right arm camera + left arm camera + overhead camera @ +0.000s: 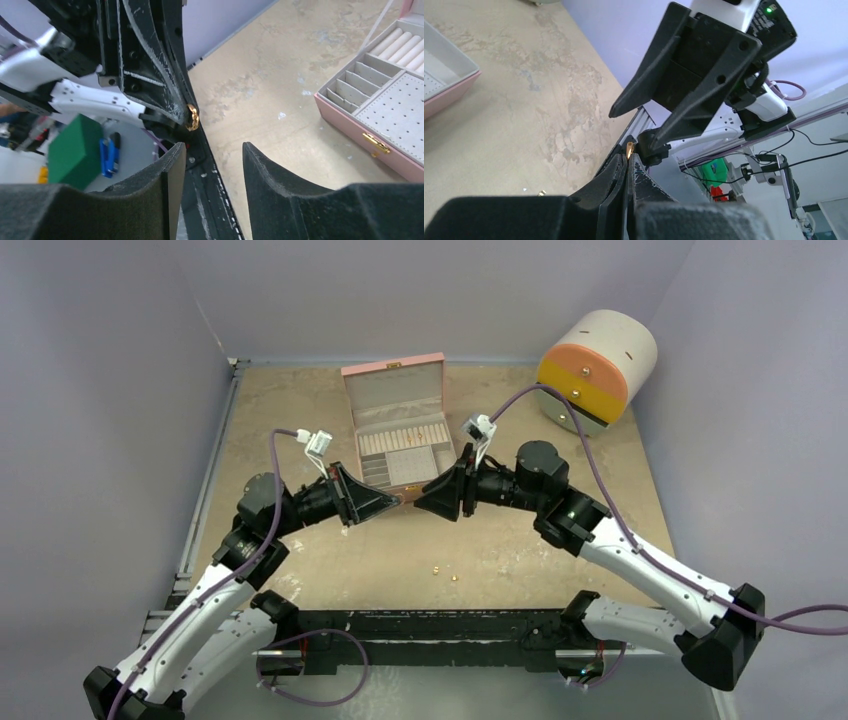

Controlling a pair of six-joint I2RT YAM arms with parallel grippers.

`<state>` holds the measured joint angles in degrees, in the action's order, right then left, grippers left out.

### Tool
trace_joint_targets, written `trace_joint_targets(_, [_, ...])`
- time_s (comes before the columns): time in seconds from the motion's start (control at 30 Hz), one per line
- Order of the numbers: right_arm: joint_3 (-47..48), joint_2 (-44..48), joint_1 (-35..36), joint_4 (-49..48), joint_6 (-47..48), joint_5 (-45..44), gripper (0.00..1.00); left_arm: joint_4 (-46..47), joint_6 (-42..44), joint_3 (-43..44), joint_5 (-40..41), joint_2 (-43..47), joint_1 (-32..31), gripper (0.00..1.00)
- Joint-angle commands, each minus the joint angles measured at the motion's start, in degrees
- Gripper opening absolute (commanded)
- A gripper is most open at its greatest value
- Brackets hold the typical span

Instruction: Organize the mixed jewelry

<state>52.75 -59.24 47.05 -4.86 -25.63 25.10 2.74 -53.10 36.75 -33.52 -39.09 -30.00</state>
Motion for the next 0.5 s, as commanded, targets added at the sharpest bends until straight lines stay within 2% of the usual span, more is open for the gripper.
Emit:
trace_joint_targets(0.0, [-1.86,0.68,-2.74,-12.20,-12.26,10.93,0.49,7.34,-2.22,-0.77,-1.95,1.06,0.25,0.00])
trace_joint_targets(0.27, [-5.29,-1.87,-3.13,-28.02,-24.23,14.31,0.48,12.77,-4.66,-1.76,-3.41,1.58,0.20,0.00])
trace_joint_targets(0.47, [-5.40,-3.25,-3.17,-30.21,-25.78,14.32,0.47,15.20,-6.10,-2.05,-4.00,1.61,0.20,0.00])
